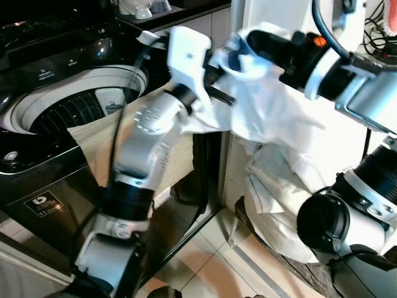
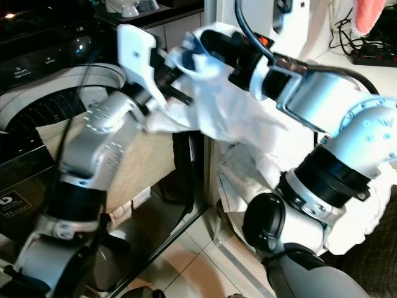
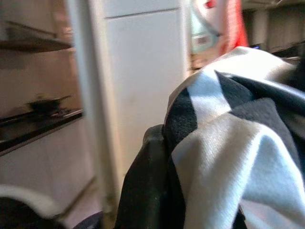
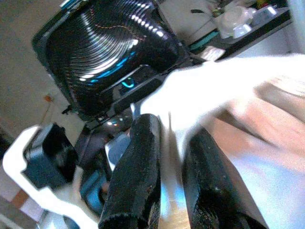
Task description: Clothes washing
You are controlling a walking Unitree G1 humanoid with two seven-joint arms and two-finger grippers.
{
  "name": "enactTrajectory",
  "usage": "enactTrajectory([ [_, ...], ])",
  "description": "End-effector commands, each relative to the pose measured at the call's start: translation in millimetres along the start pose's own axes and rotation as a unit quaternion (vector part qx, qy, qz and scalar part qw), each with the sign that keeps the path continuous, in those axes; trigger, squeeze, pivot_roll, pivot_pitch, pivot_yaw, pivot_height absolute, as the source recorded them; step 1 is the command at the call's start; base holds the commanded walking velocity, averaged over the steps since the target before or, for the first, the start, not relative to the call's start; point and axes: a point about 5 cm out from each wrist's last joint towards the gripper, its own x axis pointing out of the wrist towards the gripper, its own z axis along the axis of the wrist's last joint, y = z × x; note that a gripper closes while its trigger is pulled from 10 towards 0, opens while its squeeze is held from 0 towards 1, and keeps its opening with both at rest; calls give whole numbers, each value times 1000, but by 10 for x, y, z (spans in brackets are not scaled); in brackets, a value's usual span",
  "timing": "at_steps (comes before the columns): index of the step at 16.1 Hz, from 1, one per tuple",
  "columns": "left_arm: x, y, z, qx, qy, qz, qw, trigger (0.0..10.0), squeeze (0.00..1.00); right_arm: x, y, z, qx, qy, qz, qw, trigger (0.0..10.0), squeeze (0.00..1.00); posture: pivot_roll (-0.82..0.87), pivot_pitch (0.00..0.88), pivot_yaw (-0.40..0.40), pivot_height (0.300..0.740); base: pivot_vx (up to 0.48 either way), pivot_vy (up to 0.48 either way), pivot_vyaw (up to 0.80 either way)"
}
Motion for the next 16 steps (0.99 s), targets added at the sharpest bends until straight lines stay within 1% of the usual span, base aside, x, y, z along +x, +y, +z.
enactTrajectory([
  [1, 13, 104, 80, 10, -10, 22, 1000, 0, 0, -15, 32, -16, -15, 7, 6, 1000, 10000, 1000, -85, 0, 62, 740, 0, 0, 0],
  [2, 18, 153, 91, 16, -9, 30, 999, 0, 0, -52, 6, -12, -28, 10, -4, 1000, 10000, 1000, -85, 0, 62, 740, 0, 0, 0],
  [3, 33, 277, 118, 32, -4, 51, 998, 0, 0, -137, -28, 36, -61, 13, -21, 998, 10000, 1000, -83, 0, 64, 740, 0, 0, 0],
  [4, 37, 323, 127, 36, -1, 59, 998, 0, 0, -165, -37, 54, -72, 14, -27, 997, 10000, 1000, -83, 0, 64, 740, 0, 0, 0],
  [5, 52, 624, 191, 97, 14, 117, 988, 0, 0, -294, -87, 168, -177, 0, -93, 980, 10000, 1000, -84, 0, 66, 740, 0, 0, 0],
  [6, 46, 945, 310, 158, 27, 197, 967, 0, 0, -333, -80, 277, -237, -64, -102, 964, 10000, 0, -84, 0, 67, 740, 0, 0, 0],
  [7, 33, 1163, 447, 220, 37, 243, 944, 0, 0, -352, -70, 320, -268, -89, -105, 954, 10000, 0, -84, 0, 67, 740, 0, 0, 0],
  [8, 31, 1280, 556, 269, 46, 269, 924, 0, 0, -355, -70, 324, -270, -93, -105, 953, 10000, 0, -84, 0, 67, 740, 0, 0, 0],
  [9, 1, 1471, 787, 336, 42, 329, 881, 0, 0, -348, -66, 316, -268, -94, -102, 953, 10000, 0, -80, 0, 65, 740, 0, 0, 0],
  [10, -70, 1649, 1076, 396, 29, 406, 823, 0, 0, -329, -52, 294, -268, -94, -99, 954, 10000, 0, -81, 0, 64, 740, 0, 0, 0],
  [11, -111, 1723, 1263, 430, 16, 440, 788, 0, 0, -309, -39, 265, -274, -90, -95, 953, 10000, 0, -85, 0, 69, 740, 0, 0, 0],
  [12, -141, 1759, 1395, 454, 2, 470, 757, 0, 0, -286, -30, 221, -286, -83, -89, 950, 10000, 0, -85, 0, 69, 740, 0, 0, 0],
  [13, -151, 1789, 1394, 469, 17, 471, 747, 0, 0, -257, -16, 155, -294, -76, -81, 949, 10000, 0, -89, 0, 77, 740, 0, 0, 0],
  [14, -151, 1805, 1326, 466, 31, 463, 753, 0, 0, -239, -16, 113, -300, -76, -76, 948, 10000, 0, -96, 0, 83, 740, 0, 0, 0],
  [15, -202, 1857, 1048, 445, 75, 461, 764, 0, 0, -193, -3, -6, -307, -71, -69, 947, 10000, 0, -105, 0, 89, 740, 0, 0, 0],
  [16, -213, 1862, 980, 442, 85, 459, 766, 0, 0, -187, 2, -30, -307, -69, -68, 947, 10000, 0, -110, 0, 92, 740, 0, 0, 0],
])
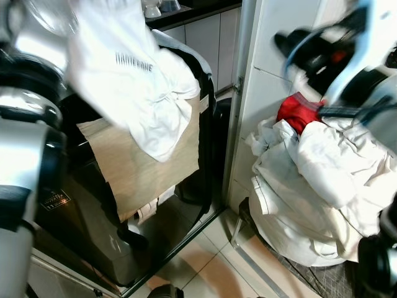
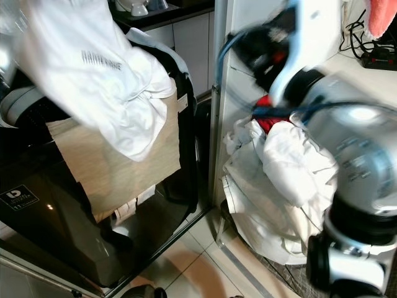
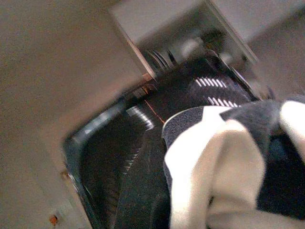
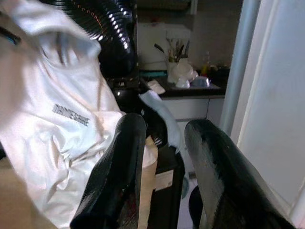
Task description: Clothes washing
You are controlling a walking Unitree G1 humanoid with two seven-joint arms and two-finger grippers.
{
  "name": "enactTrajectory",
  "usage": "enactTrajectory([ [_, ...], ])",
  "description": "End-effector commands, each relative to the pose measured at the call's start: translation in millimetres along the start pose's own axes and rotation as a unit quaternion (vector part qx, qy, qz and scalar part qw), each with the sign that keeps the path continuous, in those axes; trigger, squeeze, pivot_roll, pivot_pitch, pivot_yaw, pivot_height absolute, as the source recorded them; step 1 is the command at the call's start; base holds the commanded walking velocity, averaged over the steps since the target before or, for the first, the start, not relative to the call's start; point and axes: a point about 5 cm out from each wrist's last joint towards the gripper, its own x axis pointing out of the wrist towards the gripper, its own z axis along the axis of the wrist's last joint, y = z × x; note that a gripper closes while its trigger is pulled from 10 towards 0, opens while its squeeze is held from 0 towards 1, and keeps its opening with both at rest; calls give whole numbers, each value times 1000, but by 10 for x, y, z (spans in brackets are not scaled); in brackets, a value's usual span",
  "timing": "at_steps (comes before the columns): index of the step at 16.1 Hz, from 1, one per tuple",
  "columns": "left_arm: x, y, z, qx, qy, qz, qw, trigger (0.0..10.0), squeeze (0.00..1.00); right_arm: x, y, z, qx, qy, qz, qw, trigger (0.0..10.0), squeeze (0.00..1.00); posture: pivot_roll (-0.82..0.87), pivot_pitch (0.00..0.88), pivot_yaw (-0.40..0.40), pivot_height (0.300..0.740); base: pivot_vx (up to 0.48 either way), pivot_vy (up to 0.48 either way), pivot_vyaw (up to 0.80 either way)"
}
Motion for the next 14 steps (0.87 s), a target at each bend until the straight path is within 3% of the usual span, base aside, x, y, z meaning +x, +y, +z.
enactTrajectory([
  [1, -49, -96, -120, -2, 20, -23, 1000, 10000, 0, -15, 67, 14, -14, -9, 2, 1000, 10000, 0, -125, 0, 98, 740, 0, 0, 0],
  [2, -167, -284, -330, 15, 54, -57, 997, 10000, 0, -16, 127, -60, -16, 2, 3, 1000, 10000, 0, -135, 0, 101, 740, 0, 0, 0],
  [3, -332, -504, -582, 12, 108, -127, 986, 10000, 0, -22, 173, -125, -18, 13, 2, 1000, 10000, 0, -144, 0, 103, 740, 0, 0, 0],
  [4, -384, -557, -658, 13, 125, -147, 981, 10000, 0, -23, 184, -143, -17, 16, 1, 1000, 10000, 0, -150, 0, 105, 740, 0, 0, 0],
  [5, -497, -659, -812, 30, 155, -193, 968, 10000, 47, -33, 221, -185, -17, 22, 2, 1000, 10000, 0, -167, 0, 115, 740, 0, 0, 0],
  [6, -550, -695, -890, 39, 173, -215, 960, 10000, 1000, -46, 250, -215, -20, 25, 2, 999, 10000, 0, -167, 0, 115, 740, 0, 0, 0],
  [10, -493, -646, -841, -32, 213, -222, 951, 10000, 1000, -103, 262, -258, -25, 40, -6, 999, 10000, 0, -178, 0, 125, 740, 0, 0, 0],
  [12, -435, -603, -765, -64, 220, -230, 946, 10000, 1000, -108, 262, -327, -4, 70, -3, 998, 10000, 0, -173, 0, 123, 740, 0, 0, 0],
  [13, -414, -581, -740, -104, 236, -231, 938, 10000, 1000, -96, 257, -389, 18, 99, 4, 995, 10000, 0, -161, 0, 121, 740, 0, 0, 0],
  [14, -397, -558, -731, -108, 236, -224, 939, 10000, 1000, -89, 248, -393, 19, 100, 1, 995, 10000, 0, -158, 0, 120, 740, 0, 0, 0],
])
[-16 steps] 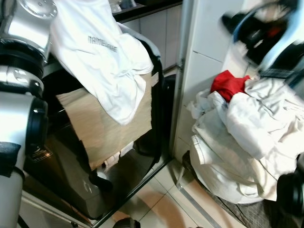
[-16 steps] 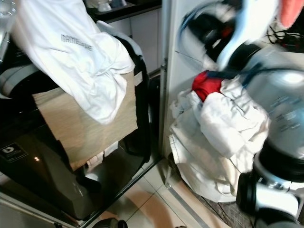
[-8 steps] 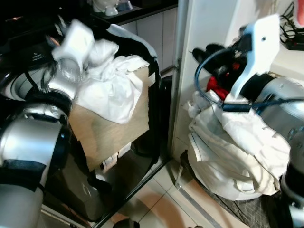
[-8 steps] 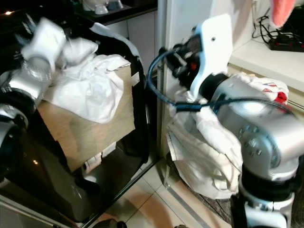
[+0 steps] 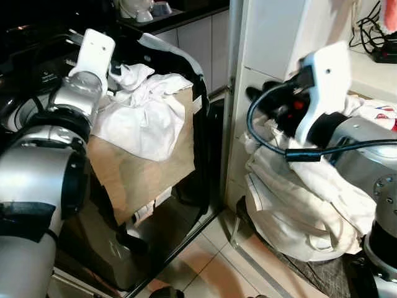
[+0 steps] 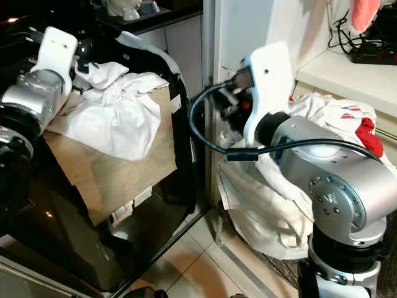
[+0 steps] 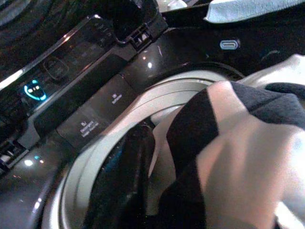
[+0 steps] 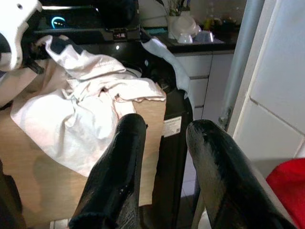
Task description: Clothes washing
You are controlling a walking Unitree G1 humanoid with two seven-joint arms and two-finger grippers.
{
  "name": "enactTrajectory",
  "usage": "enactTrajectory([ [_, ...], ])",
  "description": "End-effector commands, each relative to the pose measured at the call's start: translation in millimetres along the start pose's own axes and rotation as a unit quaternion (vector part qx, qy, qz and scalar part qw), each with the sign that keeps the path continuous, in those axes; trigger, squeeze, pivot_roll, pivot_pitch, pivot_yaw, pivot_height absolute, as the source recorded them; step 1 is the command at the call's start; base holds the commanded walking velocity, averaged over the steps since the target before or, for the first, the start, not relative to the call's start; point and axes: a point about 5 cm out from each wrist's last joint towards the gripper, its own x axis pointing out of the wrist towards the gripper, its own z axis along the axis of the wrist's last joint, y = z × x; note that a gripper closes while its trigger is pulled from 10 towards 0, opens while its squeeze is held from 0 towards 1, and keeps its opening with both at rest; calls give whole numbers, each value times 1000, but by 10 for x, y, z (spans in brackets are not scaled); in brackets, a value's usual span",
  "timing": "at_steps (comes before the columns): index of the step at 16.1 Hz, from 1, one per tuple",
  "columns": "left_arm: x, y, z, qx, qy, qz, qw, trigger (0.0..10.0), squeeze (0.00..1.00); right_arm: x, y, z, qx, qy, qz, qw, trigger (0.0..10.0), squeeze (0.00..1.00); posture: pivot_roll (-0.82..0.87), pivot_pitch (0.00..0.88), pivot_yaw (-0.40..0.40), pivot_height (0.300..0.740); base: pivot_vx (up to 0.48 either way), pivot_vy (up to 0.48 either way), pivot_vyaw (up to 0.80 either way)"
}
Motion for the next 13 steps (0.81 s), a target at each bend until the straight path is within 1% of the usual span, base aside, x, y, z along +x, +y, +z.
enactTrajectory([
  [1, -19, 180, 176, -16, -31, 43, 998, 10000, 1000, 14, -53, 19, 11, -7, -24, 1000, 10000, 0, -156, 0, 124, 740, 0, 0, 0],
  [2, -90, 436, 442, -1, -115, 162, 980, 10000, 1000, 58, -132, 75, 31, -37, -73, 996, 10000, 0, -155, 0, 127, 740, 0, 0, 0],
  [3, -94, 446, 457, -1, -117, 165, 979, 10000, 1000, 66, -140, 74, 41, -35, -78, 996, 10000, 0, -153, 0, 126, 740, 0, 0, 0],
  [4, -29, 223, 249, 53, -48, 60, 996, 10000, 1000, 75, -114, 41, 43, -19, -68, 997, 10000, 0, -148, 0, 125, 740, 0, 0, 0],
  [5, -18, 162, 179, 63, -28, 34, 997, 10000, 1000, 77, -104, 33, 42, -17, -66, 997, 10000, 0, -147, 0, 126, 740, 0, 0, 0],
  [6, -7, 65, 46, 71, 7, -8, 997, 10000, 706, 76, -88, 22, 41, -12, -61, 997, 10000, 0, -147, 0, 127, 740, 0, 0, 0],
  [7, -3, -8, -80, 78, 35, -34, 996, 10000, 278, 77, -70, 16, 39, -8, -58, 998, 10000, 0, -152, 0, 129, 740, 0, 0, 0],
  [8, -5, -60, -177, 82, 60, -50, 994, 10000, 0, 77, -74, 18, 39, -8, -62, 997, 10000, 0, -154, 0, 130, 740, 0, 0, 0],
  [9, -5, -59, -181, 88, 62, -48, 993, 10000, 0, 73, -81, 22, 39, -8, -63, 997, 10000, 0, -155, 0, 132, 740, 0, 0, 0],
  [13, -6, -55, -178, 87, 63, -46, 993, 10000, 0, 69, -86, 27, 39, -8, -63, 997, 10000, 0, -155, 0, 132, 740, 0, 0, 0],
])
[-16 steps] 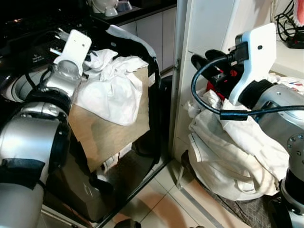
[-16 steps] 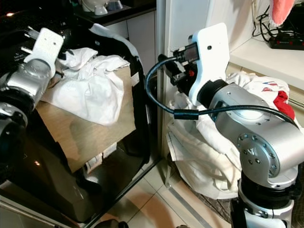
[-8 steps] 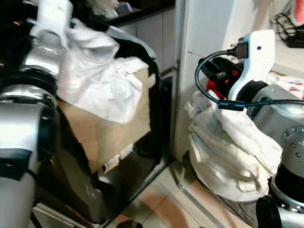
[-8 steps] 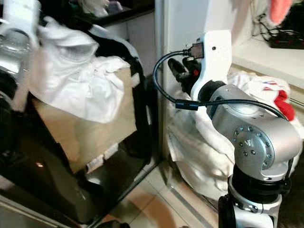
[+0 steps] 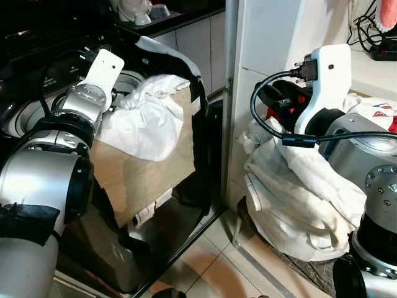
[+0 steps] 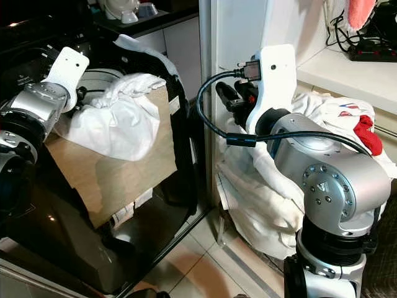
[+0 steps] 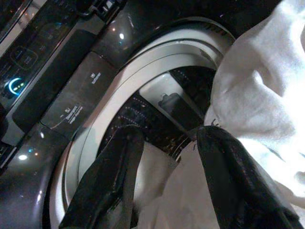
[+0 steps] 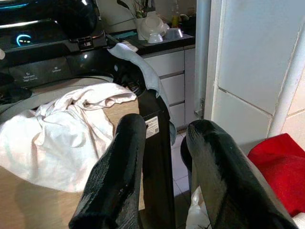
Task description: Clothes washing
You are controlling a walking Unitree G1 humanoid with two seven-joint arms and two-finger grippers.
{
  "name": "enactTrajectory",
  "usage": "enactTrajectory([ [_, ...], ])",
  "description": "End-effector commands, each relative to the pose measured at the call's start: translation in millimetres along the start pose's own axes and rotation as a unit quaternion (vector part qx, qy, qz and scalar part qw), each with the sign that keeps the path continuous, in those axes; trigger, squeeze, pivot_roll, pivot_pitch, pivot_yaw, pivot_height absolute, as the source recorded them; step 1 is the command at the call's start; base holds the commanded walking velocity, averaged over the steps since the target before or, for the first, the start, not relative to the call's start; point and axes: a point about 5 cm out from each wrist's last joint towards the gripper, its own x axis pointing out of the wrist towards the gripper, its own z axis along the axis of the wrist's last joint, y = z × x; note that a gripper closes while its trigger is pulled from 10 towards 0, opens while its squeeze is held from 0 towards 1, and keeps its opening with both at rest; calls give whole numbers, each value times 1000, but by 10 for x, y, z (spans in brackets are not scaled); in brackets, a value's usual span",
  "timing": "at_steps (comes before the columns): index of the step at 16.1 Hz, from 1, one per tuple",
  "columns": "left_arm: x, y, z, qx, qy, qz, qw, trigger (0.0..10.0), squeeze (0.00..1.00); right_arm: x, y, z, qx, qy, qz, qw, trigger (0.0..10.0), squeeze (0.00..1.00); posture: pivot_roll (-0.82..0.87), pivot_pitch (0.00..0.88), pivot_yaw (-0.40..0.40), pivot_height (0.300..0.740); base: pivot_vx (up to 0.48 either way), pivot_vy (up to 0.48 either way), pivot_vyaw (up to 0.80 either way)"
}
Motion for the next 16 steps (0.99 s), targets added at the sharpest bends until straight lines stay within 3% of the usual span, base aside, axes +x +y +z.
enactTrajectory([
  [1, -15, 80, 42, 2, -4, 9, 1000, 10000, 0, -14, 25, 49, -7, -8, 2, 1000, 10000, 0, -155, 0, 132, 740, 0, 0, 0],
  [13, -20, 90, 53, 4, -2, 6, 1000, 10000, 0, -18, 21, 56, -7, -7, 2, 1000, 10000, 0, -155, 0, 133, 740, 0, 0, 0],
  [14, -46, -57, 317, -57, -116, -51, 990, 10000, 835, -14, 40, 80, -35, -36, 2, 999, 10000, 0, -112, 0, 98, 740, 0, 0, 0],
  [15, -193, -112, 694, -169, -294, -85, 937, 10000, 333, -2, 32, 172, -79, -100, -8, 992, 10000, 0, -111, 0, 97, 740, 0, 0, 0],
  [16, -196, -91, 694, -170, -298, -70, 937, 10000, 333, -1, 3, 208, -74, -110, -15, 991, 10000, 0, -110, 0, 96, 740, 0, 0, 0],
])
